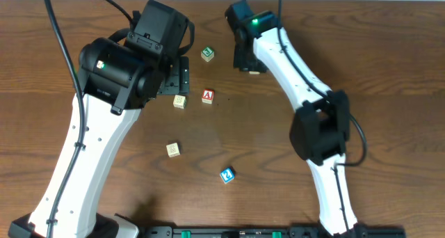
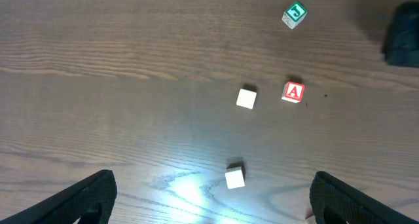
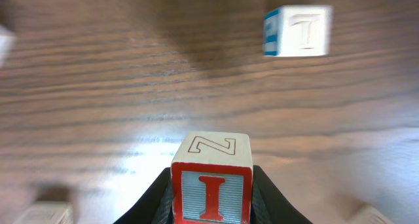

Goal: Spell out Ai2
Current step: 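Carry the 'I' block to the right of the 'A' block, then lower the 'I' block beside the 'A' block and release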

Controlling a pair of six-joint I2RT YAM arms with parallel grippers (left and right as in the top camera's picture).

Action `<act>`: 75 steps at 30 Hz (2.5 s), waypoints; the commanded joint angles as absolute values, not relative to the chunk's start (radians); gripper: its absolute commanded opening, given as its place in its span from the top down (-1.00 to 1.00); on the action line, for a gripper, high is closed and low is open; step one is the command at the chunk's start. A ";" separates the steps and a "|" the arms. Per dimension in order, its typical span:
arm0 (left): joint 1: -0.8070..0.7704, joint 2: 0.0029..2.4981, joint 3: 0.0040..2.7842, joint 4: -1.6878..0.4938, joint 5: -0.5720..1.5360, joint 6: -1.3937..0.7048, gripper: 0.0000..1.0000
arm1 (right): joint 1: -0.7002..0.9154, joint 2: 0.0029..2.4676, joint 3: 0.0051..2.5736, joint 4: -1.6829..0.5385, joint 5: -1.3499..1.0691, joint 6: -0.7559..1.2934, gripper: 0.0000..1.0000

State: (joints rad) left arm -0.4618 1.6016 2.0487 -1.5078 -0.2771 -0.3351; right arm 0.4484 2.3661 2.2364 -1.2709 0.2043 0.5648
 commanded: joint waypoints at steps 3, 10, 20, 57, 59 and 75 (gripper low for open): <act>-0.459 1.595 2.045 -1.520 -0.295 -0.326 -0.91 | 0.452 2.206 2.234 -1.314 0.270 0.533 0.79; -0.459 1.578 2.045 -1.544 -0.275 -0.345 -0.91 | 0.452 1.982 2.169 -1.382 0.355 0.534 0.79; -0.459 1.436 2.045 -1.544 -0.273 -0.344 -0.91 | 0.455 1.564 1.601 -1.165 0.344 0.577 0.64; -0.458 1.537 2.042 -1.537 -0.326 -0.344 -0.91 | 0.496 1.862 1.432 -0.709 -0.067 0.844 0.72; -0.458 1.537 2.042 -1.537 -0.330 -0.344 -0.91 | 0.504 1.887 1.437 -0.706 -0.067 0.850 0.70; -0.458 1.537 2.042 -1.544 -0.381 -0.344 -0.91 | 0.537 2.101 1.622 -0.804 -0.075 0.794 0.73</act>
State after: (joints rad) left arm -0.4618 1.5364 2.0422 -1.5402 -0.3428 -0.3397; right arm 0.5159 2.0941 1.5906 -0.8040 -0.0792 0.8146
